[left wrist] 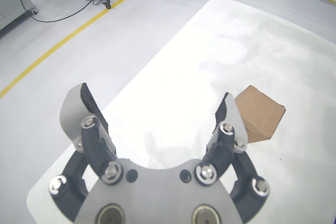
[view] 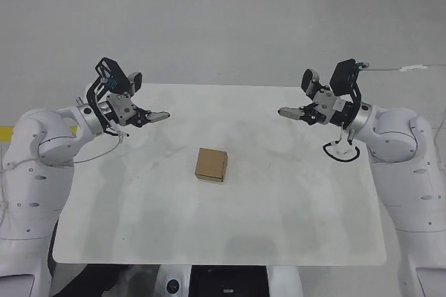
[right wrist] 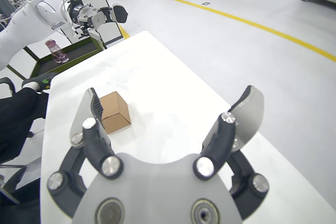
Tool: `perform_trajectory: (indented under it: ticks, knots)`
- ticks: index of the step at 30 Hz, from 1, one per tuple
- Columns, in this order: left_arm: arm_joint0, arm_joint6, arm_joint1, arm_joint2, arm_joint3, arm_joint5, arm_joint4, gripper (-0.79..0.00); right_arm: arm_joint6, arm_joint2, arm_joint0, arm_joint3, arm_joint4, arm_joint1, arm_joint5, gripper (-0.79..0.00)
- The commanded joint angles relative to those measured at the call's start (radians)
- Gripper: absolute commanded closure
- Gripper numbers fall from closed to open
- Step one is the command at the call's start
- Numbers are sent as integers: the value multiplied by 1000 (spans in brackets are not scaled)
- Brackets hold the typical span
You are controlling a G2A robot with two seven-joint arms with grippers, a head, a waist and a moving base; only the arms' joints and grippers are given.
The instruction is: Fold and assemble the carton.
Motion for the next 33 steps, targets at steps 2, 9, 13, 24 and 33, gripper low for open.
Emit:
perform_trajectory:
  ticks: [2, 9, 13, 24, 33]
  knots:
    - [-24, -24, 3, -3, 13, -2, -27, -785, -62, 26, -6, -22, -84, 4, 13, -785]
    - [-75, -85, 12, -14, 47, 26, -87, -785, -132, 68, -16, -40, -191, 16, 21, -785]
    - [-91, -105, 16, -25, 65, 70, -112, -785, -141, 71, -13, -37, -219, 20, 30, -785]
    - [-101, -115, 19, -28, 72, 84, -128, -785, -148, 71, -6, -42, -259, 24, 35, -785]
    - [-101, -115, 19, -28, 72, 84, -128, -784, -148, 71, -6, -42, -259, 24, 35, -785]
